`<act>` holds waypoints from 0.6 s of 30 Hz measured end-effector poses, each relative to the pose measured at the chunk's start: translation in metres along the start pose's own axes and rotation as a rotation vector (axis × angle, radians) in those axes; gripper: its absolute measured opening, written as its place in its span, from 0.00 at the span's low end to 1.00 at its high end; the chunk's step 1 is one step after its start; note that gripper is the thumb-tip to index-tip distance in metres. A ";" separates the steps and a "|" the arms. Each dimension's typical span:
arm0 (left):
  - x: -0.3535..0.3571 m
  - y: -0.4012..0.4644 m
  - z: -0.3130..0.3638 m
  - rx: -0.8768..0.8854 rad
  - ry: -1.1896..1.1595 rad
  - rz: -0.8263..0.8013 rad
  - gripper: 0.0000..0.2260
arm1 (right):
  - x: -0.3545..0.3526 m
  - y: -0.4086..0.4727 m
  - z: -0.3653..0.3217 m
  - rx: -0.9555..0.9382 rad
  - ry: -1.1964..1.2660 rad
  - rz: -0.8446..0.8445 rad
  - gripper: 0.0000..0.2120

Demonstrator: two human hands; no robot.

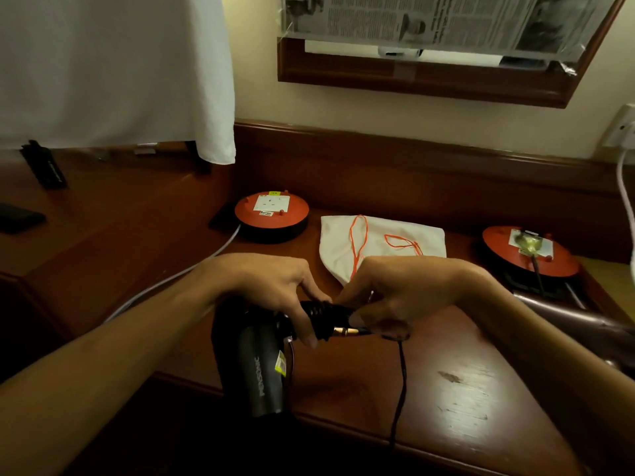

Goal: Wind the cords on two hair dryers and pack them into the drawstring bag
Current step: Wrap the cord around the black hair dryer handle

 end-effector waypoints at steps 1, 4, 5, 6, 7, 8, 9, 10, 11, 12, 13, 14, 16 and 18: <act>0.002 -0.001 0.003 0.007 0.006 -0.003 0.22 | 0.005 -0.004 0.000 0.014 0.048 -0.060 0.09; 0.005 -0.002 0.007 0.030 0.057 0.029 0.23 | 0.013 -0.014 0.003 0.029 0.037 -0.138 0.11; 0.004 -0.001 0.007 0.031 0.078 0.047 0.23 | 0.012 -0.014 0.006 0.030 -0.016 -0.103 0.12; 0.002 0.000 0.006 0.026 0.101 0.070 0.22 | 0.008 -0.013 0.009 0.034 -0.065 -0.037 0.11; -0.001 0.000 0.004 0.013 0.122 0.096 0.21 | 0.001 -0.013 0.013 0.041 -0.095 0.053 0.09; -0.004 0.001 0.001 -0.003 0.139 0.117 0.21 | -0.006 -0.013 0.015 0.047 -0.089 0.150 0.06; -0.008 0.001 -0.001 -0.017 0.144 0.133 0.20 | -0.014 -0.015 0.018 0.050 -0.052 0.241 0.06; -0.011 0.002 -0.005 -0.033 0.143 0.143 0.20 | -0.020 -0.018 0.021 0.054 0.011 0.318 0.08; -0.016 0.002 -0.009 -0.050 0.143 0.158 0.20 | -0.022 -0.019 0.024 0.065 0.084 0.373 0.10; -0.022 0.001 -0.013 -0.063 0.148 0.182 0.20 | -0.019 -0.020 0.026 0.069 0.140 0.389 0.11; -0.028 0.001 -0.017 -0.071 0.144 0.203 0.21 | -0.011 -0.021 0.023 0.052 0.165 0.371 0.11; -0.033 0.001 -0.020 -0.075 0.115 0.215 0.21 | 0.000 -0.021 0.017 0.020 0.164 0.344 0.10; -0.038 -0.001 -0.022 -0.060 0.002 0.212 0.20 | 0.020 -0.021 0.001 -0.059 0.185 0.332 0.10; -0.038 -0.005 -0.021 -0.036 -0.102 0.209 0.20 | 0.029 -0.024 -0.004 -0.087 0.254 0.406 0.11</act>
Point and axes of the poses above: each hand's wrist, its own y-axis towards the middle knuckle, its own x-axis out of the palm, z = x × y, the point moved 8 cm from there along y, towards the middle knuckle, and after that the axes turned 7 degrees about z, right-handed, at the moved point
